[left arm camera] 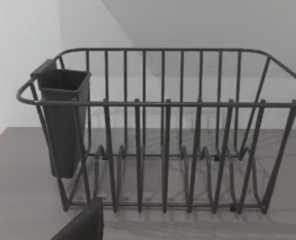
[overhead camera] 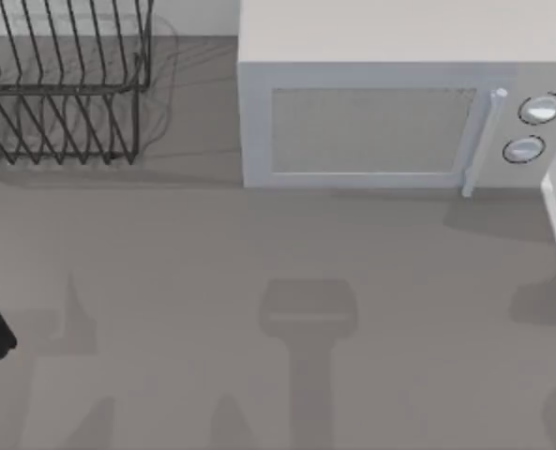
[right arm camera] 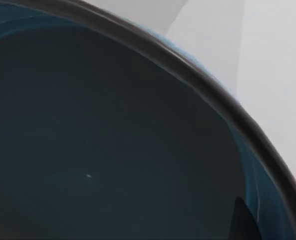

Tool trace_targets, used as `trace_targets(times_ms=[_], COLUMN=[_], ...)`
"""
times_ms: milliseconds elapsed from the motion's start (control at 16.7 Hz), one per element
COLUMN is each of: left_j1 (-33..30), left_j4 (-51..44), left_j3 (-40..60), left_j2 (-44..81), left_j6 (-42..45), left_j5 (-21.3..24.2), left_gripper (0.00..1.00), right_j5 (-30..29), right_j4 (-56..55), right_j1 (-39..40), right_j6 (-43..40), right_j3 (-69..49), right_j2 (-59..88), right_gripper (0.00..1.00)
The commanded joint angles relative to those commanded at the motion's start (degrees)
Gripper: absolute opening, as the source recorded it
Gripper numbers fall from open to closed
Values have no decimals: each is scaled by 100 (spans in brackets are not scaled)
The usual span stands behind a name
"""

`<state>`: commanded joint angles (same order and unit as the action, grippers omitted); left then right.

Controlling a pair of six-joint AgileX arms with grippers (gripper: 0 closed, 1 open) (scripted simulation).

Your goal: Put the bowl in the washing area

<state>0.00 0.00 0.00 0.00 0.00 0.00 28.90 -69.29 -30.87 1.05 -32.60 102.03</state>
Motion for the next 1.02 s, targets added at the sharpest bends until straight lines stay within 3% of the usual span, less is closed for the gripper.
trace_targets(times_ms=[420, 840, 1020], left_j1=[0, 0, 0], left_j4=[0, 0, 0], left_j3=[0, 0, 0], left_j2=[0, 0, 0], left_j6=[0, 0, 0], left_j5=[0, 0, 0], left_gripper=[100, 100, 100], right_j5=[-53, -69, -69], right_j4=[-2623, -3008, -3008], right_j1=[47, 62, 62], right_j6=[-22, -21, -21], right_j3=[391, 456, 456], right_j2=[2136, 2497, 2497], right_gripper=[0, 0, 23])
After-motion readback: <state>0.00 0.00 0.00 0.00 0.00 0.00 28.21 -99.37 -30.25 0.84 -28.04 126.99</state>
